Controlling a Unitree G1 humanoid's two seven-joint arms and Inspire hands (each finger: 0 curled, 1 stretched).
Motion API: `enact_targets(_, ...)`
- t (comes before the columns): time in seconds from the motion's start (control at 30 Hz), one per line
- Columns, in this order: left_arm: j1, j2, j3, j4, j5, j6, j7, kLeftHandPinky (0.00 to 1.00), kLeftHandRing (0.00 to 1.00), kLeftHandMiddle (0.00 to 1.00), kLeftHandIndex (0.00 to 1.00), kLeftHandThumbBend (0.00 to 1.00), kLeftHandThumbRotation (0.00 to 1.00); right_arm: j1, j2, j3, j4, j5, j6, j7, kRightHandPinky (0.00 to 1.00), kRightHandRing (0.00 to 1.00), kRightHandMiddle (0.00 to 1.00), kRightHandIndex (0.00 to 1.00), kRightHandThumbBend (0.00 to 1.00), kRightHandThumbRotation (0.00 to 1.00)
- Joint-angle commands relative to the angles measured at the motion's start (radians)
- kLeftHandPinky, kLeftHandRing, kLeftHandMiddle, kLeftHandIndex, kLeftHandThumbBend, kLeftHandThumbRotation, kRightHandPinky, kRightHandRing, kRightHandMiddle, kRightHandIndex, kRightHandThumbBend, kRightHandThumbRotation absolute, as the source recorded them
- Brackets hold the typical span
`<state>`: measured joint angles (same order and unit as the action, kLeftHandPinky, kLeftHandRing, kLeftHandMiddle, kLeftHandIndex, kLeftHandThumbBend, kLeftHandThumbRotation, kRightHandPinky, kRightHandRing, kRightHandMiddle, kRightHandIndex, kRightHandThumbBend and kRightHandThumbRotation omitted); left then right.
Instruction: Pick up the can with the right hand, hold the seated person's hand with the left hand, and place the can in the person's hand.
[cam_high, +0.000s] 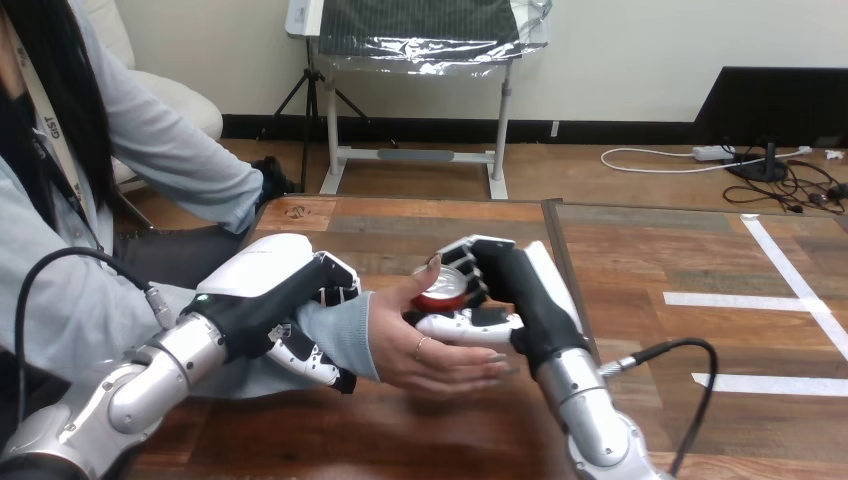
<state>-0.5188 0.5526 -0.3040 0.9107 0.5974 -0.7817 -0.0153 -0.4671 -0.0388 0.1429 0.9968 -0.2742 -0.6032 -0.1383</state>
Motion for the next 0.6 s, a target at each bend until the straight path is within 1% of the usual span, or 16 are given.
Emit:
enact_targets(0.0,-0.103,-0.05,-0.007,-0.002,-0.015,-0.039,0.03,0.24,0.3,0.37,0.4,0.78,0.0,-0.021,0.012,0.001,-0.136,0.012,0.006,0.01,0.34,0.4,0.47,0.51,0.8,0.0)
enact_targets(0.13,-0.107,-0.055,-0.009,0.005,-0.014,-0.037,0.03,0.24,0.3,0.37,0.4,0.78,0.0,-0.005,0.013,0.006,-0.178,0.012,0.013,0.019,0.34,0.4,0.47,0.51,0.8,0.0)
enact_targets(0.3,-0.112,-0.063,-0.009,0.022,-0.02,-0.045,0.026,0.25,0.3,0.37,0.4,0.78,0.0,0.017,0.017,0.009,-0.242,0.019,0.039,0.038,0.34,0.39,0.47,0.51,0.79,0.0)
enact_targets(0.43,-0.114,-0.069,-0.007,0.029,-0.025,-0.044,0.022,0.25,0.3,0.37,0.4,0.77,0.0,0.026,0.018,0.009,-0.269,0.024,0.047,0.048,0.34,0.39,0.47,0.51,0.8,0.0)
enact_targets(0.57,-0.116,-0.072,-0.01,0.032,-0.017,-0.049,0.032,0.25,0.3,0.37,0.4,0.77,0.0,0.037,0.018,0.009,-0.304,0.028,0.068,0.062,0.34,0.39,0.47,0.51,0.8,0.0)
